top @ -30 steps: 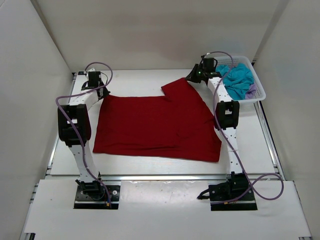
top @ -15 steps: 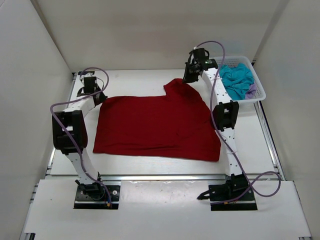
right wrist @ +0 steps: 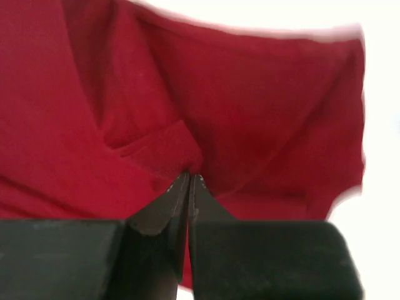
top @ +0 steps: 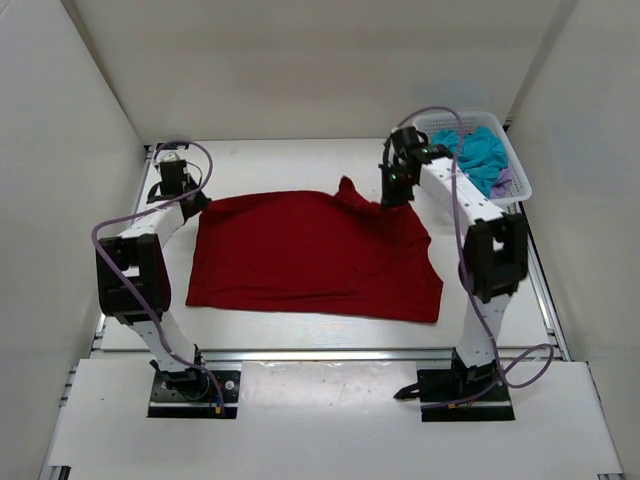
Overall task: Fold and stack the t-shirts
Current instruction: Grap the side of the flattened tshirt furthest away from the robot with both arms, then fold the other side of the tshirt into a rectangle
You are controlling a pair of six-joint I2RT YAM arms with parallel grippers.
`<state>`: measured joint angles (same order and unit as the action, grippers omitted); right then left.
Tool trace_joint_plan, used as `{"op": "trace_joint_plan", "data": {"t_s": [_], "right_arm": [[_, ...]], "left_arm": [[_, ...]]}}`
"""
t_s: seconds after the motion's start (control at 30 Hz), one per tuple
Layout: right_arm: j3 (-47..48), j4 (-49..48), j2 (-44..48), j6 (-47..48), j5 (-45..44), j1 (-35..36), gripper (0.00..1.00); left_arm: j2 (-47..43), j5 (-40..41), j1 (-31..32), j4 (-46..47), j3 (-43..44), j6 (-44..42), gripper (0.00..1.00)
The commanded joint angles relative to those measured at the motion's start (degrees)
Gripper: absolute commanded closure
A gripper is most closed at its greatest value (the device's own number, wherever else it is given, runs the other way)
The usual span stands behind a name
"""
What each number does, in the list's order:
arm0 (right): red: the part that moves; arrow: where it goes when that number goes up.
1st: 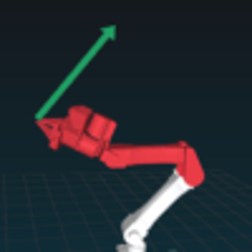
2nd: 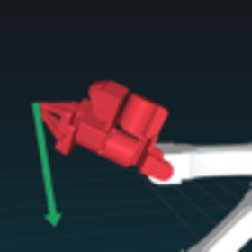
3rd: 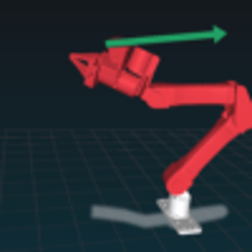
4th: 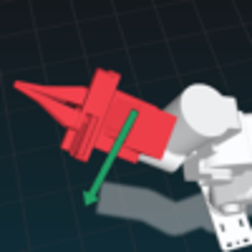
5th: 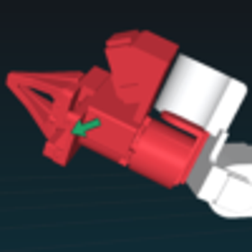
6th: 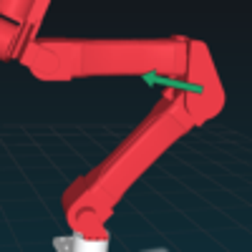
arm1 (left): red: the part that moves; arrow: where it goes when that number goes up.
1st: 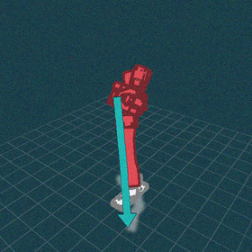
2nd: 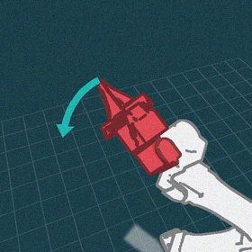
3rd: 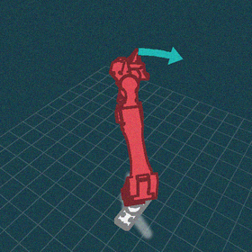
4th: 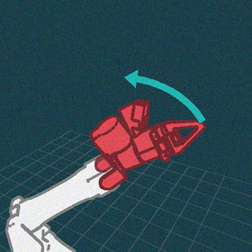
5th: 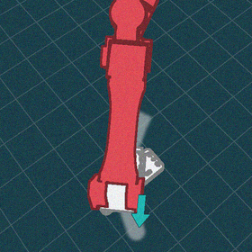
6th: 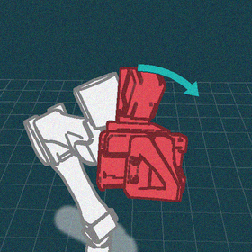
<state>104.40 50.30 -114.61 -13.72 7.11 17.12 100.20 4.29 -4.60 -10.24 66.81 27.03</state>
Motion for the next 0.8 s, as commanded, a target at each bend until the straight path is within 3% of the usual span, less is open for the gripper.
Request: {"op": "trace_joint_plan", "data": {"t_s": [0.0, 0.2, 0.37, 0.77], "right_arm": [[-11.58, -13.22, 8.95, -0.44, 1.94, -1.92, 1.00], [-26.24, -18.66, 19.93, -1.93, 2.20, -1.30, 1.00], [-32.75, -18.66, 29.07, -1.49, 2.90, -1.04, 1.00], [-52.19, -16.91, 50.08, -0.44, 3.61, -7.28, 0.99]], "left_arm": [[-5.01, -0.69, 0.29, 0.22, -1.15, 0.22, 1.00], [-9.31, -0.34, -0.32, -0.66, -3.78, -0.13, 1.00], [-13.62, 0.80, 0.12, -1.89, -5.63, -0.57, 1.00], [-26.81, 4.75, 0.46, -2.68, -16.78, -2.24, 1.00]]}}
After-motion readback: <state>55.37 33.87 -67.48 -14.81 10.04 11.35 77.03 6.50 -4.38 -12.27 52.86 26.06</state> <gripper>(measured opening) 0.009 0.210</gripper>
